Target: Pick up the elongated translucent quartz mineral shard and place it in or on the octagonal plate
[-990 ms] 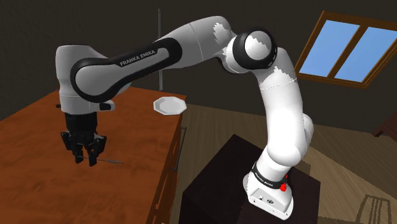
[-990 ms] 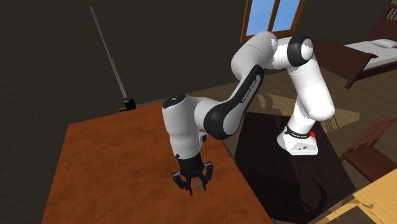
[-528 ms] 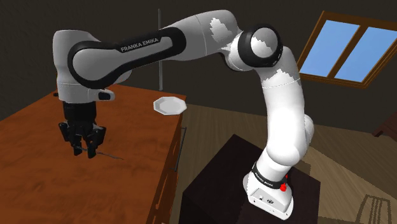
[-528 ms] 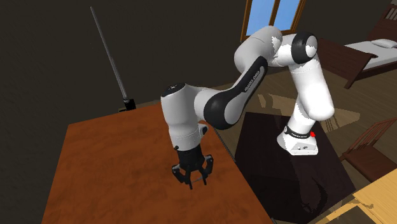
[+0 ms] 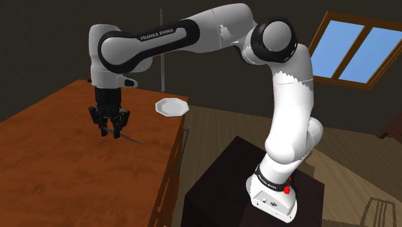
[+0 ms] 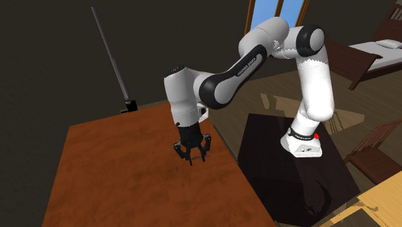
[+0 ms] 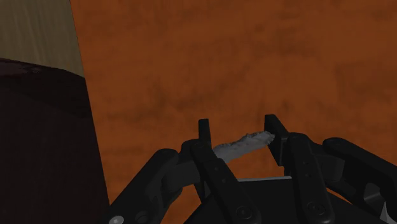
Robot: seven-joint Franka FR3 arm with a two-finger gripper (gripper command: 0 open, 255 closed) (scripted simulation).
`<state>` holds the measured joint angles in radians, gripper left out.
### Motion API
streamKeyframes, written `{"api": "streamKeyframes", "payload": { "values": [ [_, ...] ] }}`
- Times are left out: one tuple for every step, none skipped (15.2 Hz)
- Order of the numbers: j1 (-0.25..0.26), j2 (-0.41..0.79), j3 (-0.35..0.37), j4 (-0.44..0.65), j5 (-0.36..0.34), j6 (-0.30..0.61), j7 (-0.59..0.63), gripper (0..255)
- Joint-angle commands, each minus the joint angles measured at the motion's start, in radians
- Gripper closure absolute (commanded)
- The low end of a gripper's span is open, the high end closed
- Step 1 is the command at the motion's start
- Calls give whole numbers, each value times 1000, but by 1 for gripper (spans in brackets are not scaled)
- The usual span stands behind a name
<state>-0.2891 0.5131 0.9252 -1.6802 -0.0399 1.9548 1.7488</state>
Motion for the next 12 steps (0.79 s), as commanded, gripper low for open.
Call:
{"api": "streamKeyframes", "payload": {
  "values": [
    [-55, -23, 4, -20, 15, -13, -49, 255],
    [-78, -31, 4, -26, 20, -21, -71, 255],
    [-100, -38, 4, -31, 24, -29, -92, 255],
    [-122, -44, 2, -34, 28, -37, -114, 255],
    [-142, -50, 1, -36, 31, -45, -135, 255],
    [-162, -54, -2, -36, 33, -54, -156, 255],
    [-181, -58, -5, -35, 35, -64, -177, 255],
    [-199, -60, -8, -34, 36, -73, -197, 255],
    [-217, -62, -12, -30, 36, -84, -217, 255],
    [-233, -63, -17, -26, 35, -94, -236, 255],
    [-248, -62, -22, -20, 33, -105, -255, 255],
    [-263, -61, -27, -13, 31, -116, -274, 255]
  ]
}}
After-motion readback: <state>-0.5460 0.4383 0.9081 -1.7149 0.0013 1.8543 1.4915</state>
